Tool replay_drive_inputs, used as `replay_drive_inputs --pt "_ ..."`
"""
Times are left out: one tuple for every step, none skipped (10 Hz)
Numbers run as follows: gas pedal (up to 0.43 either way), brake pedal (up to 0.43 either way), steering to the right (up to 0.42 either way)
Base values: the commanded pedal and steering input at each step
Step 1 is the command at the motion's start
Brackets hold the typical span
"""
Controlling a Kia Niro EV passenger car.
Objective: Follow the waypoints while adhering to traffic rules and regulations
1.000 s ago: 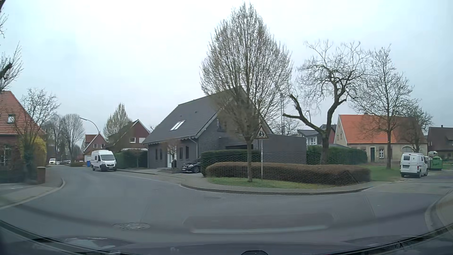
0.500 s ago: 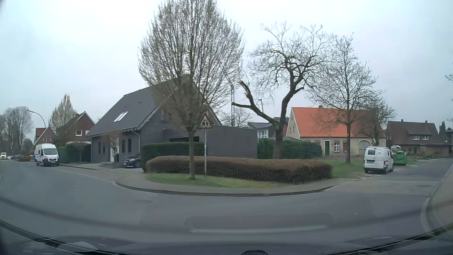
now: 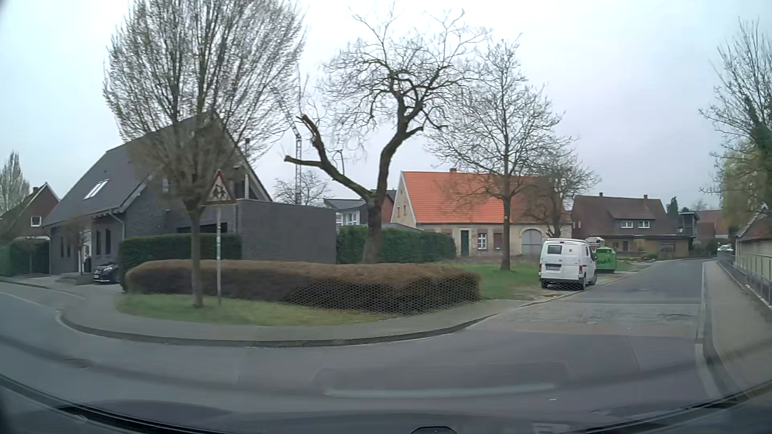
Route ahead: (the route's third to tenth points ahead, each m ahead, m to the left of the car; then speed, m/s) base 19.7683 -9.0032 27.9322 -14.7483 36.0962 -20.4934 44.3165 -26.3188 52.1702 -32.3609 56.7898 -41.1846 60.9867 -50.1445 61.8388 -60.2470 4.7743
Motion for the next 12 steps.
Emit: replay_drive_inputs --pt "0.169 0.0 0.374" --pt "0.169 0.0 0.371" --pt "0.169 0.0 0.364" --pt "0.169 0.0 0.354" --pt "0.169 0.0 0.34" --pt "0.169 0.0 0.327" --pt "0.169 0.0 0.314" --pt "0.169 0.0 0.294" --pt "0.169 0.0 0.277" --pt "0.169 0.0 0.265" --pt "0.169 0.0 0.255" --pt "0.169 0.0 0.247"
